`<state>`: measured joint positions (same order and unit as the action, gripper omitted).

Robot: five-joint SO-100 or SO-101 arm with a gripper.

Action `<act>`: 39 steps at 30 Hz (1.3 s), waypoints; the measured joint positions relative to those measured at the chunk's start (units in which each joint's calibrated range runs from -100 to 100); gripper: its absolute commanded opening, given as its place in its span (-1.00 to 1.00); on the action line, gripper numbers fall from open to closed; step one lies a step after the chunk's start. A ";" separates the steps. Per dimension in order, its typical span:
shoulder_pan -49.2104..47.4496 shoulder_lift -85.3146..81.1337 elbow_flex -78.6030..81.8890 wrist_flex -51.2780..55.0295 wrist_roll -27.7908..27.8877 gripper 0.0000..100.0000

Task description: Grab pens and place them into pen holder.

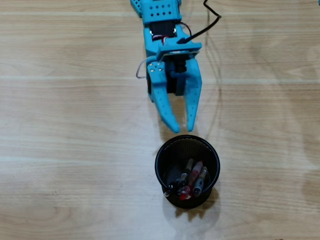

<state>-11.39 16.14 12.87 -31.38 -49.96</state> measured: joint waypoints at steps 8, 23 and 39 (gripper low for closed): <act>0.38 -16.82 4.26 25.38 8.37 -0.96; 4.00 -57.52 36.29 37.29 32.15 -0.95; 6.96 -88.36 76.40 37.29 43.17 -0.95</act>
<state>-4.43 -72.22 89.26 5.91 -6.79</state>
